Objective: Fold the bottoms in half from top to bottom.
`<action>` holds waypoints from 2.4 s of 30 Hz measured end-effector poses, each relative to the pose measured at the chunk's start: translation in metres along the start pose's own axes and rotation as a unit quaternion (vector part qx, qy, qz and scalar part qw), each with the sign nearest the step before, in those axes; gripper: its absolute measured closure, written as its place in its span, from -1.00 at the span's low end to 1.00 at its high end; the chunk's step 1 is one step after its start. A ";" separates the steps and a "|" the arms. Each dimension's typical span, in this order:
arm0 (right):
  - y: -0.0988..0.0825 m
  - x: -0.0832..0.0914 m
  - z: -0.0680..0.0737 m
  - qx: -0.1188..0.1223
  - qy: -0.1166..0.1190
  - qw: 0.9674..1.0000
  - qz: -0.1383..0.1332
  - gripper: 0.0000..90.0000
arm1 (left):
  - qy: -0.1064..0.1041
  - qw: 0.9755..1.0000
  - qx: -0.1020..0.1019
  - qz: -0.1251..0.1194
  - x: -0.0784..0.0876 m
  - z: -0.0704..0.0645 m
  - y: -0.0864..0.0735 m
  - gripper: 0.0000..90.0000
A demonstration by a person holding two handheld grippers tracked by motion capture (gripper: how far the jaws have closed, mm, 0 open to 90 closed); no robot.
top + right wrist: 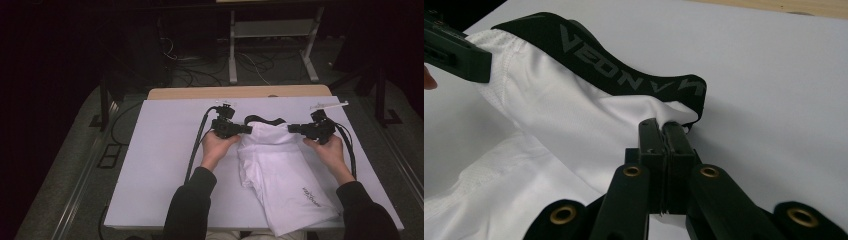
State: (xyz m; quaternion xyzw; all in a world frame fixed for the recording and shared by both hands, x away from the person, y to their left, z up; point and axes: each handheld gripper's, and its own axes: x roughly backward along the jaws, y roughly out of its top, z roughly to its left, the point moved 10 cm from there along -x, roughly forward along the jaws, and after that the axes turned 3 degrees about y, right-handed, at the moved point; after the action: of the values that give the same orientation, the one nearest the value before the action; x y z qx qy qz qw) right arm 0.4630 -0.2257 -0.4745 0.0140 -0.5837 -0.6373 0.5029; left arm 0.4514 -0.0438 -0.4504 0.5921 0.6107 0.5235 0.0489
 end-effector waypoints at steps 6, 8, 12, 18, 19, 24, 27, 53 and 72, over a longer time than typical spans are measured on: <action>-0.005 0.008 0.004 -0.013 0.013 1.000 -0.017 0.95 | -0.023 1.000 0.015 -0.013 0.002 -0.007 -0.010 0.94; -0.008 0.010 0.005 -0.010 0.011 1.000 -0.014 0.95 | -0.030 0.999 0.022 -0.016 0.002 -0.008 -0.013 0.94; -0.015 0.012 0.009 -0.006 0.009 1.000 -0.008 0.95 | -0.033 0.999 0.022 -0.013 0.004 -0.012 -0.021 0.94; -0.025 0.016 0.013 -0.001 0.008 1.000 -0.004 0.95 | -0.032 0.999 0.022 -0.009 0.006 -0.020 -0.024 0.94; -0.026 0.017 0.014 0.000 0.008 1.000 -0.003 0.95 | -0.032 0.999 0.022 -0.009 0.007 -0.022 -0.023 0.94; -0.032 0.021 0.017 0.003 0.007 1.000 0.001 0.95 | -0.034 0.999 0.016 -0.006 0.008 -0.030 -0.026 0.94; -0.036 0.023 0.018 0.006 0.005 1.000 0.004 0.95 | -0.038 0.999 0.016 -0.007 0.008 -0.036 -0.026 0.94; -0.049 0.043 0.023 0.004 0.015 1.000 0.008 0.95 | -0.074 0.997 0.001 0.001 0.011 -0.066 -0.039 0.94; -0.069 0.062 0.032 0.001 0.026 0.999 0.019 0.95 | -0.125 0.992 -0.017 0.011 0.008 -0.102 -0.073 0.94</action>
State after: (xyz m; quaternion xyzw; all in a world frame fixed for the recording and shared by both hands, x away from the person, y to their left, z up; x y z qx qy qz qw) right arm 0.3701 -0.2561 -0.4819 0.0203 -0.5714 -0.6262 0.5300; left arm 0.3304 -0.0784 -0.4511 0.6587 0.5840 0.4566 0.1291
